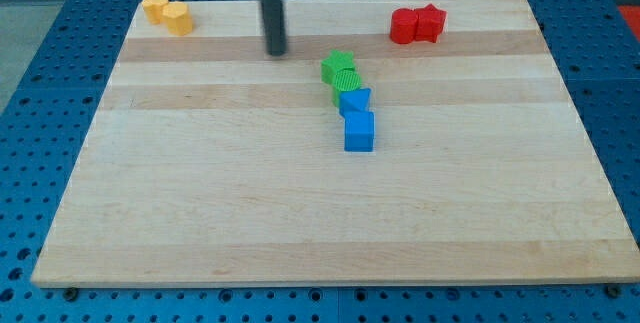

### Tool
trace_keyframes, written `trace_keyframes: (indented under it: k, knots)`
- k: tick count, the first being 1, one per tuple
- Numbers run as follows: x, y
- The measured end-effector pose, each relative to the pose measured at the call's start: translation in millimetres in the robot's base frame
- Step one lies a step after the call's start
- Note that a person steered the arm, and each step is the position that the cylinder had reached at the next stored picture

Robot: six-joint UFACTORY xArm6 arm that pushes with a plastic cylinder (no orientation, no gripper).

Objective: Move the yellow heart into the yellow hexagon

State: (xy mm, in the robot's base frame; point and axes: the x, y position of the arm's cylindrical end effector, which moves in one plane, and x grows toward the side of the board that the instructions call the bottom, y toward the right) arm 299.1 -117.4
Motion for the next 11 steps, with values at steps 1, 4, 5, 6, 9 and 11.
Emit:
trace_keyframes:
  k: [1, 4, 5, 6, 9, 11]
  knots:
    - [0, -92]
    - [-43, -188]
    - [-55, -188]
    - [-61, -188]
    - [-108, -185]
    - [-80, -157]
